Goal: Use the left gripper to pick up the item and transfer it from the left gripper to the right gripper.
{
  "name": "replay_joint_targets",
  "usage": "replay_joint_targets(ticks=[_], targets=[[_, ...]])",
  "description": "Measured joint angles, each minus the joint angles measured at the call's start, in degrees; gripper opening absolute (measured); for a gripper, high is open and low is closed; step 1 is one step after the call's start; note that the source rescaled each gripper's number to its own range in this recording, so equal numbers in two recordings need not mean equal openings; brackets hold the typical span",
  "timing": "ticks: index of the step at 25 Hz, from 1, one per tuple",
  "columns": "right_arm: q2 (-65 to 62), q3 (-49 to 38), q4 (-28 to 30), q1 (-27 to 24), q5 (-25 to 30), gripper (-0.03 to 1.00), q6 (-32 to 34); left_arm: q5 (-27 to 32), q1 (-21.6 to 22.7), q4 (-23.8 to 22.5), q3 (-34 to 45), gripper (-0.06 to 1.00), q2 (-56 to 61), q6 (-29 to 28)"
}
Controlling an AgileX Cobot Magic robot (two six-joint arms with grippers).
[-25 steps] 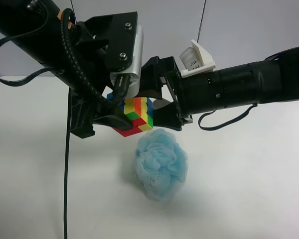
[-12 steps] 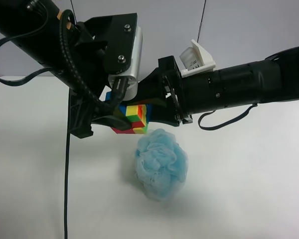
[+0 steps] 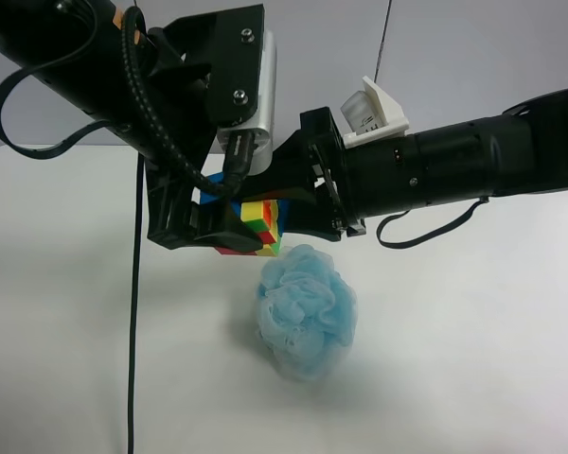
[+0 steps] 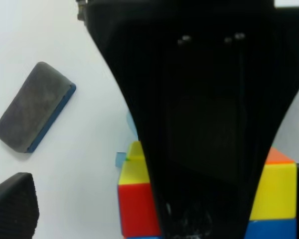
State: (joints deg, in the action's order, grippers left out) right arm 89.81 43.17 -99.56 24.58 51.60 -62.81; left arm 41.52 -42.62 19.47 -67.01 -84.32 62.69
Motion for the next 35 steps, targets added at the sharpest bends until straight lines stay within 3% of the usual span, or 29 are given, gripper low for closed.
replay_joint_targets(ticks=[7,15,20,24,30,35], targets=[[0.0,0.0,0.0,0.0,0.0,0.00,0.1,1.4,0.0,0.0,0.0,0.98,1.2,0.0],[0.0,0.0,0.0,0.0,0.0,0.00,0.1,12.2,0.0,-0.3,0.0,0.98,8.3,-4.7],[0.1,0.0,0.0,0.0,-0.2,0.00,0.1,17.7,0.0,-3.7,0.0,0.99,14.2,-12.4],[0.1,0.0,0.0,0.0,-0.2,0.00,0.1,18.7,-0.1,-5.4,0.0,0.99,20.4,-19.2],[0.1,0.0,0.0,0.0,-0.2,0.00,0.1,20.6,-0.1,-14.8,1.6,0.99,31.2,-30.6],[0.1,0.0,0.0,0.0,-0.1,0.00,0.1,24.4,-0.1,-20.3,8.5,0.99,42.7,-40.5]])
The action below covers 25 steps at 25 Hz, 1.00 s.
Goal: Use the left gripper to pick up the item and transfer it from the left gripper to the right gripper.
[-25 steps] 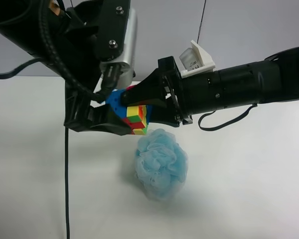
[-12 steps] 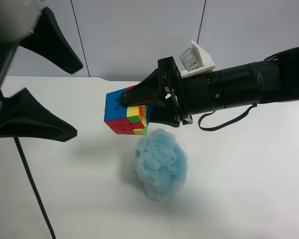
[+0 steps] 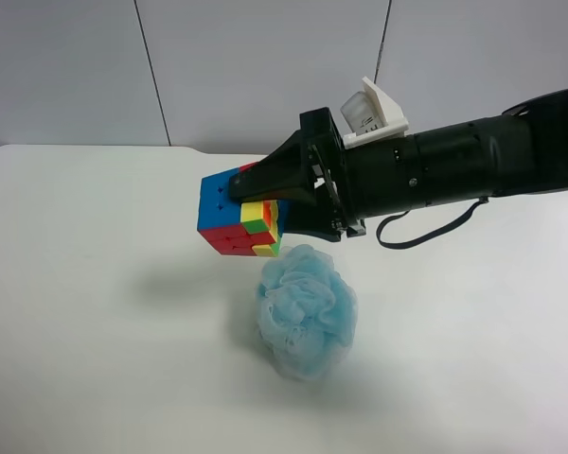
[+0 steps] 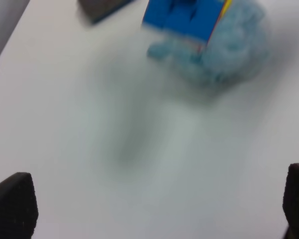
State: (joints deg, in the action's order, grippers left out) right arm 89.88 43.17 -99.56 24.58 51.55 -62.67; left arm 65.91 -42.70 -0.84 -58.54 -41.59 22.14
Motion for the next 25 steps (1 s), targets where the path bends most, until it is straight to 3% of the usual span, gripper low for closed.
replay_joint_targets(ticks=[10,17,25], targets=[[0.0,0.0,0.0,0.0,0.0,0.00,0.0,1.1,0.0,-5.2,13.3,1.00,26.8,-22.1],[0.0,0.0,0.0,0.0,0.0,0.00,0.0,-1.5,0.0,-5.2,20.5,1.00,40.4,-24.4],[0.0,0.0,0.0,0.0,0.0,0.00,0.0,-5.7,0.0,-1.6,27.4,1.00,41.9,-23.9]])
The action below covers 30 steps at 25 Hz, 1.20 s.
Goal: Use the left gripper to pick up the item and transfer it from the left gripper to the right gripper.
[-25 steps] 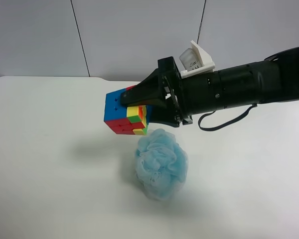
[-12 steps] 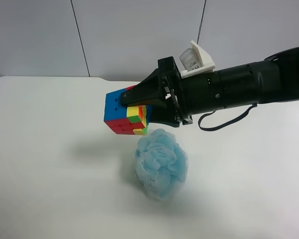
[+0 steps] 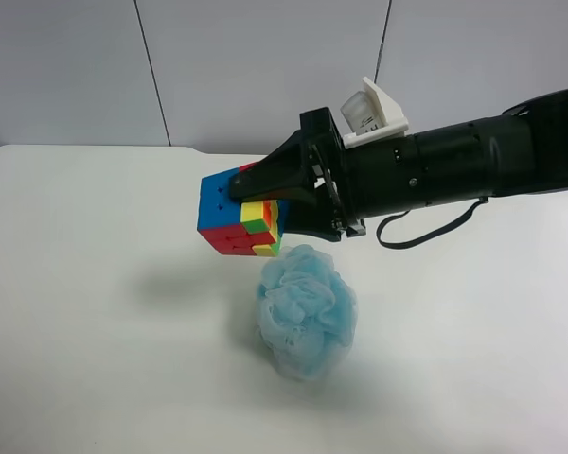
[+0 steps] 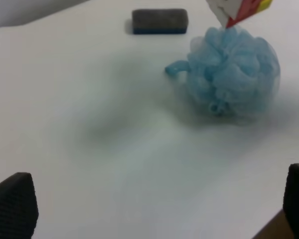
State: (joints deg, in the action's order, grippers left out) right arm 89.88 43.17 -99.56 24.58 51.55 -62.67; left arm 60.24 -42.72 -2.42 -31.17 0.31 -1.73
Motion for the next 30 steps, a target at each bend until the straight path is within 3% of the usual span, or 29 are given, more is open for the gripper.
replay_joint_targets(ticks=[13,17,21,26,30], targets=[[0.0,0.0,0.0,0.0,0.1,0.00,0.0,0.2,0.0,0.7,2.2,1.00,0.1,0.4],[0.0,2.7,3.5,0.0,-0.7,0.00,1.6,0.1,4.8,0.7,2.2,1.00,0.1,0.4],[0.0,7.8,14.6,0.0,-2.1,0.00,8.4,0.1,14.6,0.7,2.2,1.00,0.1,0.5],[0.0,15.2,38.8,0.0,-5.3,0.00,24.6,0.1,28.0,0.7,2.2,1.00,0.1,0.5],[0.0,20.3,57.4,-0.7,-3.7,0.00,38.2,0.1,35.1,0.7,2.2,1.00,0.1,0.5]])
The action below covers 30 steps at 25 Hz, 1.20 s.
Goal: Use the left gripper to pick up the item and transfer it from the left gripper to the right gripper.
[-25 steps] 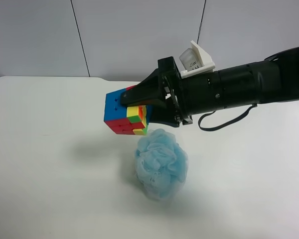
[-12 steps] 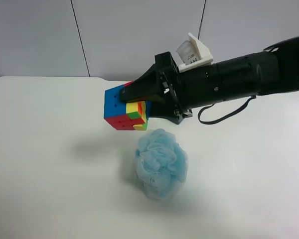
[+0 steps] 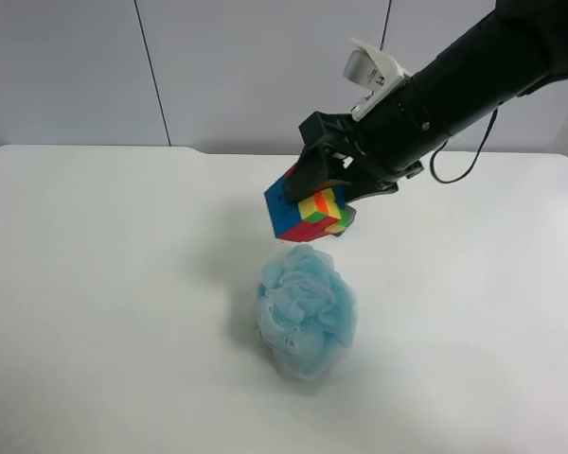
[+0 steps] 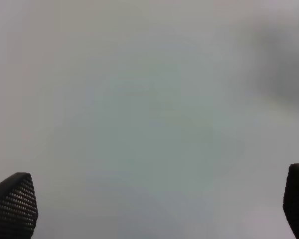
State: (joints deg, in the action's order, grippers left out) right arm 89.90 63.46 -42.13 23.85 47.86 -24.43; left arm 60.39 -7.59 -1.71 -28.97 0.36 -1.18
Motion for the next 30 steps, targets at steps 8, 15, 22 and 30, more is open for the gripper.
replay_joint_targets(ticks=[8,15,22,30], targets=[[0.2,3.4,25.9,-5.6,5.8,0.00,11.6,0.0,5.1,0.1,0.0,1.00,0.0,0.0],[4.5,3.4,34.2,-10.7,5.6,0.00,14.9,0.0,5.1,0.1,0.0,1.00,0.0,0.0],[11.8,3.4,35.2,-11.2,3.4,0.00,15.1,0.0,5.1,0.1,0.0,1.00,0.0,0.0],[18.0,3.4,35.4,-11.2,2.0,0.00,15.1,0.0,5.1,0.1,0.0,1.00,0.0,0.0]])
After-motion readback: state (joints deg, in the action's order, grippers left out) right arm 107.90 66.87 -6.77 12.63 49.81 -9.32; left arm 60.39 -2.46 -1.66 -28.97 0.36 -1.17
